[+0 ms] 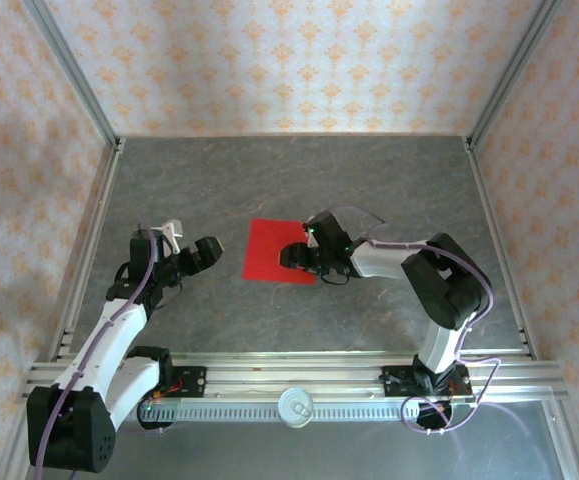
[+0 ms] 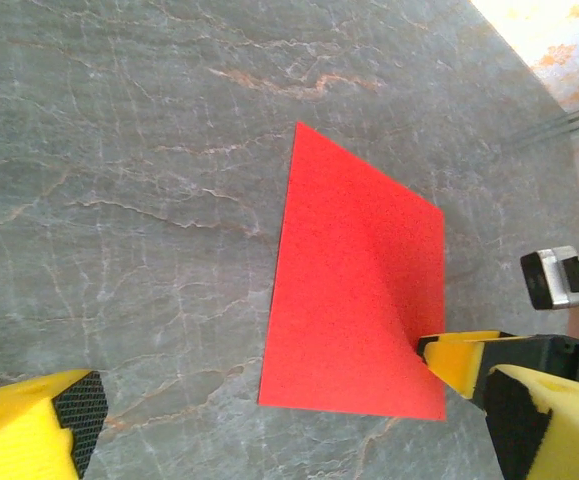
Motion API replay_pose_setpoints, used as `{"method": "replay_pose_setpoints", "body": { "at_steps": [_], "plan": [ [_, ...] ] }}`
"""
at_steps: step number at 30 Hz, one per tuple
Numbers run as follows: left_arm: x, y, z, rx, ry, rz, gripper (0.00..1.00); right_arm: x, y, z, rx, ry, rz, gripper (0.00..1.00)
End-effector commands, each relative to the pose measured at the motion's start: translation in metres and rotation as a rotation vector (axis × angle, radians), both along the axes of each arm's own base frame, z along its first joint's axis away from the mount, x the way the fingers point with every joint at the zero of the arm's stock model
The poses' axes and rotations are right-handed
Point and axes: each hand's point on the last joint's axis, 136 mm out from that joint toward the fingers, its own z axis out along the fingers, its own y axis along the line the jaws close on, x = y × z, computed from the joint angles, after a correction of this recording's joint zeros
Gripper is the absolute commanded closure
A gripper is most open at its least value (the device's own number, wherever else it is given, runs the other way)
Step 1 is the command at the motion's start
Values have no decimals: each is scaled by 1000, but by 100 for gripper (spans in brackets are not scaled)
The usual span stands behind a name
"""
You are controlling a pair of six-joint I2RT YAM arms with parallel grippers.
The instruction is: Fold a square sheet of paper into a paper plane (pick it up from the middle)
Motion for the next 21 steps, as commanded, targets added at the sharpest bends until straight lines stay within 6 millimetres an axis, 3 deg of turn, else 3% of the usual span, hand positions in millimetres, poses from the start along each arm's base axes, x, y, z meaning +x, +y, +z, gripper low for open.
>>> {"method": "replay_pose_setpoints", "body": {
  "at_steps": [1, 7, 17, 21],
  "plan": [
    [12, -6, 10, -59, -36, -8, 1, -4, -21, -24, -110, 35, -15, 38],
    [12, -10, 0, -63, -1, -27, 1, 21, -45, -35, -210, 23, -25, 40],
    [11, -22, -11, -8, 40, -49, 1, 59, -46, -44, -254, 7, 68, 40],
    [19, -34, -14, 17, 48, -61, 1, 67, -42, -33, -213, -1, 75, 39]
  ]
}}
